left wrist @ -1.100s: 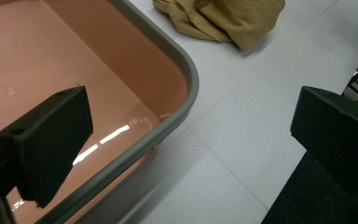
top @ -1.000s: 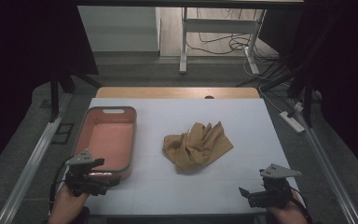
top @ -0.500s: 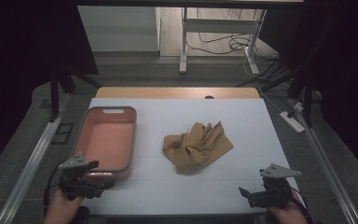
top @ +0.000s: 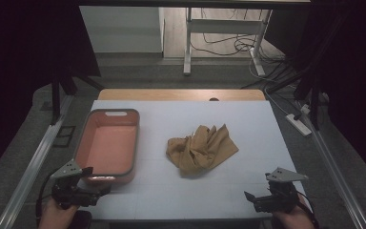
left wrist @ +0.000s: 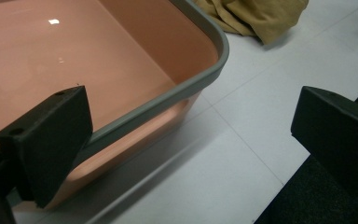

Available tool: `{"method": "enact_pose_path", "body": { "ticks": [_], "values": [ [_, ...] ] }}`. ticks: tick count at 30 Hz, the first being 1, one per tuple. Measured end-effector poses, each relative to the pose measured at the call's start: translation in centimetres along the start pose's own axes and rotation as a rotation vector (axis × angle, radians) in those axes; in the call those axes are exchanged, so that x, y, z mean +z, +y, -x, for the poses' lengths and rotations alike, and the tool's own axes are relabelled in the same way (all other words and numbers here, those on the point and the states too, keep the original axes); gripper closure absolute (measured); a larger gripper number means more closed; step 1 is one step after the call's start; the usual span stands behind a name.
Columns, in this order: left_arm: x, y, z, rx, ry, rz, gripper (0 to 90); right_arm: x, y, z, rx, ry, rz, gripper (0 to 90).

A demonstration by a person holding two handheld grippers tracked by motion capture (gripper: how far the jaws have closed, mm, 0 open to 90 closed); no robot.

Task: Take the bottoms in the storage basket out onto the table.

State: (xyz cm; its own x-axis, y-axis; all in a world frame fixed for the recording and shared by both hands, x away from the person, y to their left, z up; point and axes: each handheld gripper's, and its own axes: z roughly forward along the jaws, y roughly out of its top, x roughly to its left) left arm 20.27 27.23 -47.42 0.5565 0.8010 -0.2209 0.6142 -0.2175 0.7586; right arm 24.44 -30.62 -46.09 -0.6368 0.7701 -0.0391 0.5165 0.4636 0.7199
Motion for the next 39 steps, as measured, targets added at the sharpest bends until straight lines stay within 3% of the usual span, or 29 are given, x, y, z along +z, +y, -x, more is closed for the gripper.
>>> {"method": "enact_pose_path", "body": {
  "ticks": [20,30,39],
  "values": [
    [-0.9,-1.7,-0.4,-0.035,0.026,-0.008,0.0,0.0,0.0,0.0,-0.004,-0.001,-0.002,0.8],
    [-1.4,-2.4,-0.5,-0.015,0.086,-0.010,0.0,0.0,0.0,0.0,-0.005,0.000,-0.002,0.8],
    [-1.5,-2.8,-0.7,-0.015,0.079,-0.039,0.0,0.0,0.0,0.0,-0.005,-0.002,-0.005,0.8]
  ]
}}
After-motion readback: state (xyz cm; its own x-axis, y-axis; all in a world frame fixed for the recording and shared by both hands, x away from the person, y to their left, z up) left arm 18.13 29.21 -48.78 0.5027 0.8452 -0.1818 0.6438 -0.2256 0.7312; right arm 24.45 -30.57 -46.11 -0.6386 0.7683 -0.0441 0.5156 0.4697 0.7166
